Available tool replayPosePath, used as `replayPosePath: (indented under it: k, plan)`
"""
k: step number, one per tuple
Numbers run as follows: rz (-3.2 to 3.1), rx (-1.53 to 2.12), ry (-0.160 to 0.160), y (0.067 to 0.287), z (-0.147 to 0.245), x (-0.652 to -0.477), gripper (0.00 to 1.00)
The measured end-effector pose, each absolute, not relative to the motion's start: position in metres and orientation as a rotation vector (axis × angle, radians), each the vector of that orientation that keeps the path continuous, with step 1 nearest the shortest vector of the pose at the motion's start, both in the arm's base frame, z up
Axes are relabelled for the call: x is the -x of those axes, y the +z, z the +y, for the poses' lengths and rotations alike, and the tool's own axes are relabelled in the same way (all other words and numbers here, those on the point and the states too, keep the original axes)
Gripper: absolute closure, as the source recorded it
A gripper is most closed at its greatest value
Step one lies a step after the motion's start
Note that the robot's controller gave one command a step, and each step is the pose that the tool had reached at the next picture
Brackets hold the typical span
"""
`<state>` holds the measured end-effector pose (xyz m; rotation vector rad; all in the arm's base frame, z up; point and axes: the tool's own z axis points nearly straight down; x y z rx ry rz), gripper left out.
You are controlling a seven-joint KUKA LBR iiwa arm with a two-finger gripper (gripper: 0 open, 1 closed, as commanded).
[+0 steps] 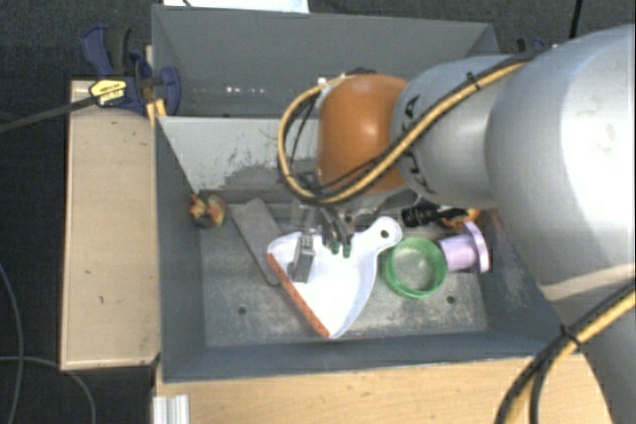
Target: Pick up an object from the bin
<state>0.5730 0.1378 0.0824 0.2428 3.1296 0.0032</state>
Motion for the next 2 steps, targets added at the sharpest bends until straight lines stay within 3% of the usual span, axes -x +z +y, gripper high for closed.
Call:
replayPosePath:
  k: [1, 2]
  plan:
    - [3.089, -0.538, 0.003, 0.0725, 0.1293, -0.5867, 1.0]
    - [3.089, -0.538, 0.004, 0.0725, 0.1292, -0.5867, 1.0]
